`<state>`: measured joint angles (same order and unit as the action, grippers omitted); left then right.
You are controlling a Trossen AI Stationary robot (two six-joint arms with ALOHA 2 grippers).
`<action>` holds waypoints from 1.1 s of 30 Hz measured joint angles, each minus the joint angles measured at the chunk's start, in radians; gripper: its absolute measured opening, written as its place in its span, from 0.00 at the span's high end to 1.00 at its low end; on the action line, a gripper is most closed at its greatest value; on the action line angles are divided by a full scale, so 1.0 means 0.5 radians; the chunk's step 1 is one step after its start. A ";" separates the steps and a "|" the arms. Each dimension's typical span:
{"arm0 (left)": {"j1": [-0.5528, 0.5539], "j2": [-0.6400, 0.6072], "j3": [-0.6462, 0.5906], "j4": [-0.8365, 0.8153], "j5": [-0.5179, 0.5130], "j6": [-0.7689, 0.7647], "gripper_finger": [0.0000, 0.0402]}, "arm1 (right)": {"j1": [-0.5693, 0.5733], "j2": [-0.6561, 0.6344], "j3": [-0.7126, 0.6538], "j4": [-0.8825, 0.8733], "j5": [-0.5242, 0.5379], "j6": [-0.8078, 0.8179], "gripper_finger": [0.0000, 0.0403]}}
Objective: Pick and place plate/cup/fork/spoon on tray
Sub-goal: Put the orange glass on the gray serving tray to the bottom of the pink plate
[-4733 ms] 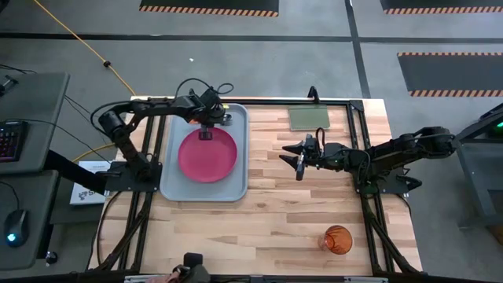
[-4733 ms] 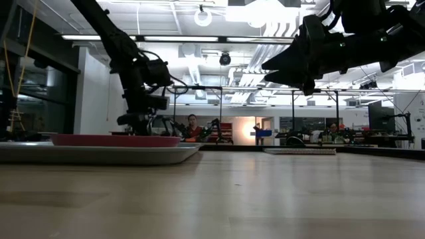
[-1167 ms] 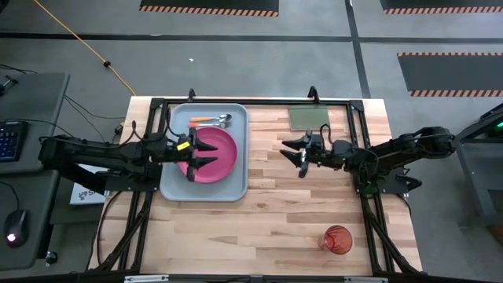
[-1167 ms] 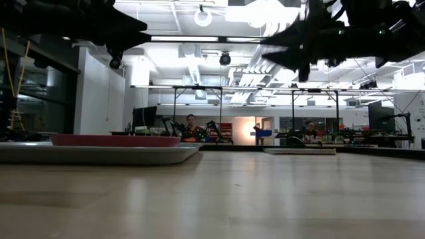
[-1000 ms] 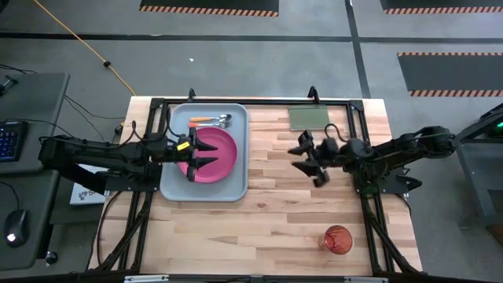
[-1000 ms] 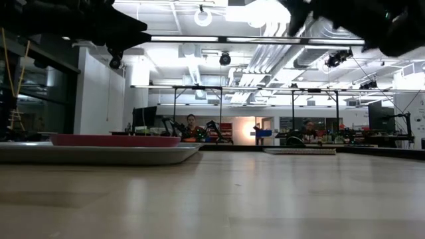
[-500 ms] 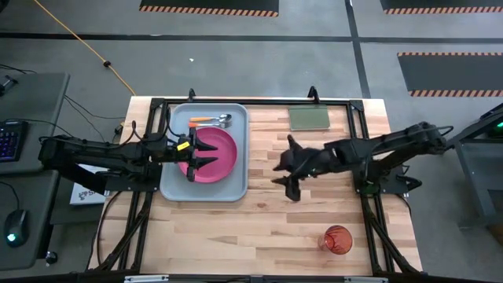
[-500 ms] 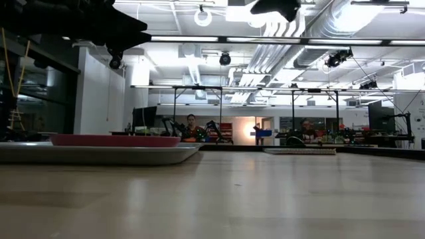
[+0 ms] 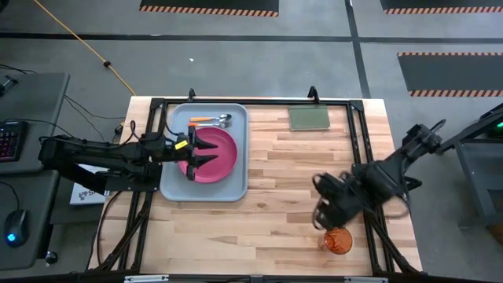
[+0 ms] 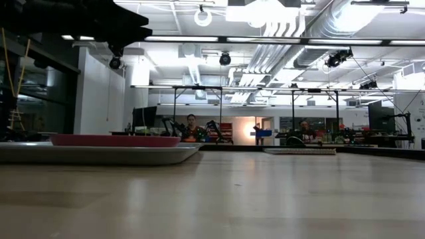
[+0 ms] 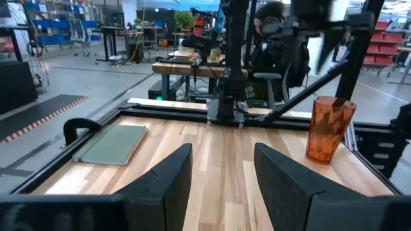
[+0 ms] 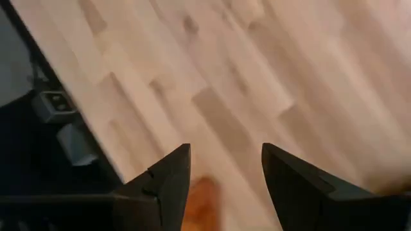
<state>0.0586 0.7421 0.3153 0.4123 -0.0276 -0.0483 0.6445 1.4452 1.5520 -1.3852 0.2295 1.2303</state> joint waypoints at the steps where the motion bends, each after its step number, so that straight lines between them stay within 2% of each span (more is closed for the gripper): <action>1: 0.000 0.000 0.000 0.008 -0.003 0.000 0.61 | 0.070 0.001 0.000 -0.001 -0.001 0.108 0.55; 7: 0.000 0.000 0.000 0.010 -0.007 0.000 0.61 | 0.395 0.034 -0.002 0.041 0.062 0.579 0.55; 14: 0.000 0.000 0.000 0.009 -0.021 -0.001 0.61 | 0.571 0.167 -0.003 -0.101 0.095 0.980 0.55; 24: 0.000 0.000 0.000 0.008 -0.021 -0.003 0.61 | 0.549 0.367 -0.005 -0.189 -0.202 0.997 0.55; 33: 0.000 0.000 0.000 0.007 -0.021 -0.004 0.61 | 0.543 0.397 -0.005 -0.131 -0.258 1.007 0.55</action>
<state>0.0586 0.7422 0.3153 0.4160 -0.0383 -0.0501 0.9161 1.6440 1.5494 -1.4505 0.1005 1.7340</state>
